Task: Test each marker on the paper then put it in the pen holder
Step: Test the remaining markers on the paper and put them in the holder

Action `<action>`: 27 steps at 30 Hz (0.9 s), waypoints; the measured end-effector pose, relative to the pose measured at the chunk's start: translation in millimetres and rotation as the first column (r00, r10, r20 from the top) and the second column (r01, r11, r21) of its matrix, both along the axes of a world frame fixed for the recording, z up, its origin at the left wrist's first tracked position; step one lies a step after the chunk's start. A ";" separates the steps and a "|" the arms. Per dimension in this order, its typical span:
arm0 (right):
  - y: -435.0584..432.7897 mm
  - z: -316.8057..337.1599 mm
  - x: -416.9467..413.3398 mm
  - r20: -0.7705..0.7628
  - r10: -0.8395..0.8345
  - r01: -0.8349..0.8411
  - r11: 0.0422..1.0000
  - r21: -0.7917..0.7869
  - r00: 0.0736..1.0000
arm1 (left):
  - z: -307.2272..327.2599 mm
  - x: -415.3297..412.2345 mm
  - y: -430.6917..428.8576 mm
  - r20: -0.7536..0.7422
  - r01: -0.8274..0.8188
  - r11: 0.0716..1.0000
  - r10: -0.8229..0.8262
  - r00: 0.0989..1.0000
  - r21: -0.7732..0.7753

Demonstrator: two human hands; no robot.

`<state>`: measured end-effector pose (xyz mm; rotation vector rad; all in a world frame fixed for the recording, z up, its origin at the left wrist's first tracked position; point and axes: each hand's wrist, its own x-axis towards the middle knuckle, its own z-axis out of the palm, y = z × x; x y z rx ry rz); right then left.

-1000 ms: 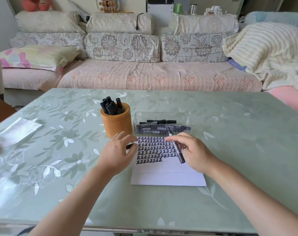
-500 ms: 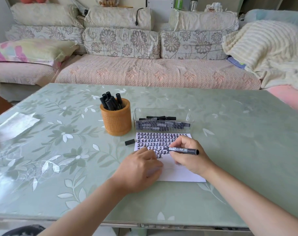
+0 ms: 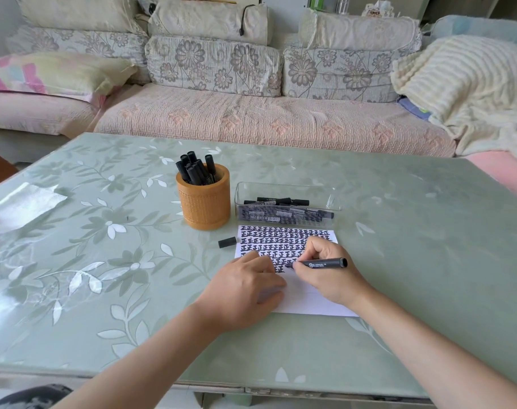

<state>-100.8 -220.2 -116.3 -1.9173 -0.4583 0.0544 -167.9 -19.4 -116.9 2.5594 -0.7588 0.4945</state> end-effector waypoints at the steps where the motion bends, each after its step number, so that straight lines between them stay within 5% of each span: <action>1: 0.0 0.0 -0.1 0.002 0.001 -0.001 1.000 -0.006 1.000 | -0.1 -0.1 0.1 -0.001 -0.001 1.000 0.001 1.000 0.000; 27: -1.5 0.7 -3.1 0.032 0.039 -0.037 0.998 -0.047 0.999 | 0.0 0.8 0.6 -0.025 -0.002 1.000 0.002 1.000 0.003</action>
